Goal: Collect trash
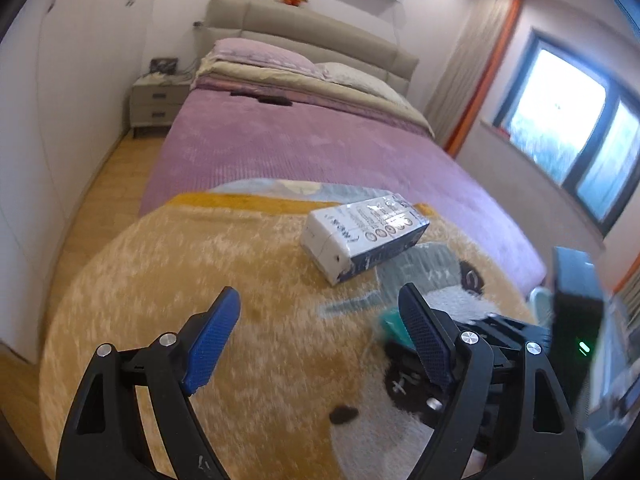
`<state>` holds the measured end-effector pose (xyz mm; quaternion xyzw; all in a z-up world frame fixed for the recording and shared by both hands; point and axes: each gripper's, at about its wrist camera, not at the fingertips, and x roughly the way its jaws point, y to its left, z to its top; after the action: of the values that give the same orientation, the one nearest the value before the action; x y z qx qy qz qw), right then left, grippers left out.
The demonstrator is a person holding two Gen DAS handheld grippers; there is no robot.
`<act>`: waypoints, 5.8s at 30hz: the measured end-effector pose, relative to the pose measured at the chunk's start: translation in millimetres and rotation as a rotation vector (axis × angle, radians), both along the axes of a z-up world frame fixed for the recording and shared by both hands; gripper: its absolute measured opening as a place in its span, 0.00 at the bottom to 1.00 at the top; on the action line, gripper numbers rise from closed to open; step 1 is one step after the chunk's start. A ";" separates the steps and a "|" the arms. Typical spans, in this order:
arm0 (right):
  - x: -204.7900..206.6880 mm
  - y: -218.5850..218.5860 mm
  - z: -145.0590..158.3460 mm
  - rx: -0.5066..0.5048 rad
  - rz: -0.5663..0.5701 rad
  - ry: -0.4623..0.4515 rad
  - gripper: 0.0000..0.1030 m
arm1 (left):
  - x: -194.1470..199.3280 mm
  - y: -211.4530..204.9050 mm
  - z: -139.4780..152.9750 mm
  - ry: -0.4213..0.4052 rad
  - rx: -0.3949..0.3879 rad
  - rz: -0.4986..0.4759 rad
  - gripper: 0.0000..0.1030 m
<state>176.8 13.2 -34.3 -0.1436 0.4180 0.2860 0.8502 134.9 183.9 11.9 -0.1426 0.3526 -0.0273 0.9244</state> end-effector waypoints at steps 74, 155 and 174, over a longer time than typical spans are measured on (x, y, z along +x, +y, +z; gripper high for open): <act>-67.7 -401.8 103.6 0.232 -0.882 -0.293 0.38 | 0.9 -373.4 79.9 -0.186 0.074 -0.575 0.51; -154.0 -320.4 100.5 0.182 -0.810 -0.536 0.65 | -95.4 -229.6 15.1 -0.398 0.273 -0.054 0.93; -163.1 -309.2 97.3 0.176 -0.791 -0.541 0.65 | -99.0 -230.3 17.9 -0.409 0.281 -0.045 0.93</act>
<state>13.7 -296.0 63.0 0.0297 0.1786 -0.0724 0.9808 36.0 -46.4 29.9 0.0039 0.1614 -0.0270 0.9865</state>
